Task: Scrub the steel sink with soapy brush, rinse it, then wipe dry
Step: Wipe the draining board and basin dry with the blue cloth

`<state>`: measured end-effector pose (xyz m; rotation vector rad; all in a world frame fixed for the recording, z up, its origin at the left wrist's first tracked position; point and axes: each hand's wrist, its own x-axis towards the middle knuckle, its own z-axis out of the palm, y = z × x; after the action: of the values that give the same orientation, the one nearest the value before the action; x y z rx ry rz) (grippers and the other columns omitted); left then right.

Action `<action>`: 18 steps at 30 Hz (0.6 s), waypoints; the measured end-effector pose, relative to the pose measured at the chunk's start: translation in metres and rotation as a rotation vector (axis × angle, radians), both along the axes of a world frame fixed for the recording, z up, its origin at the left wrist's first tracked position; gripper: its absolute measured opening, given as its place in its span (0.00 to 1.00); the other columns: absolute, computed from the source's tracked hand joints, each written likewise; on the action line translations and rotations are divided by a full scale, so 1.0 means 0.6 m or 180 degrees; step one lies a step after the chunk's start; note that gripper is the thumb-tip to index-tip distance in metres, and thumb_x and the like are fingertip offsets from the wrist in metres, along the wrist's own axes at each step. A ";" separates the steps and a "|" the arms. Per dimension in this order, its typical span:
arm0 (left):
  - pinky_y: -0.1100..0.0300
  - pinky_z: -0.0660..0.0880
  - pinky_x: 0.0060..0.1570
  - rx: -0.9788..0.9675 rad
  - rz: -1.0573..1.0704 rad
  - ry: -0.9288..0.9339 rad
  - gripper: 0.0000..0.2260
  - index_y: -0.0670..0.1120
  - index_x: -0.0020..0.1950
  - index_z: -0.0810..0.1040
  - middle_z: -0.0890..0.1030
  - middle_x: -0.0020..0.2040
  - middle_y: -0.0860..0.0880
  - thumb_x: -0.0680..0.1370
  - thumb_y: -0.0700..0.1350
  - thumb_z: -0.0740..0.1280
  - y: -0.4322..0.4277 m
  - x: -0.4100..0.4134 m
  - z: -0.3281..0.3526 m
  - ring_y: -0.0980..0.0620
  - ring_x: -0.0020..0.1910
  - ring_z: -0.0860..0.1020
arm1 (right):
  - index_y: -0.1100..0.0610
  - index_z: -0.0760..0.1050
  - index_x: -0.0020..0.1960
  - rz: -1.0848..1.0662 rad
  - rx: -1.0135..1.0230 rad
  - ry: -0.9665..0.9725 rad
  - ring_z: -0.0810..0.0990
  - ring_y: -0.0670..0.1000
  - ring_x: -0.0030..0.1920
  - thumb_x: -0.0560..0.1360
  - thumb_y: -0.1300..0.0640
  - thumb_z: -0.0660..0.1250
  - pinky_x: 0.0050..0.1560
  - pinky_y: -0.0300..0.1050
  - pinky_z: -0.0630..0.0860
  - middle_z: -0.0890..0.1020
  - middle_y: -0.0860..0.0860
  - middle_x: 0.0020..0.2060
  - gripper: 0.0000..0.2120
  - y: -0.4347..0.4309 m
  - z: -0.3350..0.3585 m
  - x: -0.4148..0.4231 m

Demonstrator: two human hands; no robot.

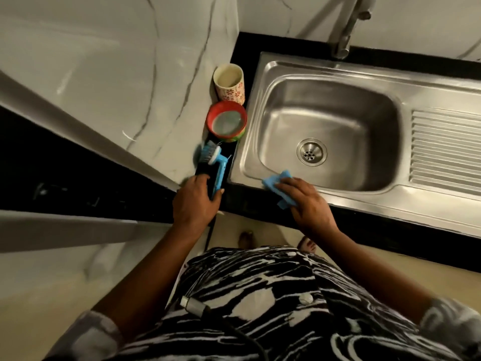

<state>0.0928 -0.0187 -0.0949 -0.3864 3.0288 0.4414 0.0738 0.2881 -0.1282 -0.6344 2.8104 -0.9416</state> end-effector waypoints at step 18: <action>0.57 0.77 0.38 0.0794 0.0184 0.0062 0.09 0.45 0.52 0.83 0.85 0.42 0.49 0.80 0.51 0.74 -0.003 -0.010 0.027 0.50 0.38 0.82 | 0.42 0.53 0.83 0.1825 0.1374 0.0791 0.45 0.60 0.83 0.84 0.43 0.55 0.80 0.59 0.50 0.52 0.49 0.83 0.29 -0.121 -0.041 0.002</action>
<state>0.0871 -0.0204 -0.0788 -0.4550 2.9358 0.8198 0.0748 0.2158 -0.1530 -1.4417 2.6282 -0.1572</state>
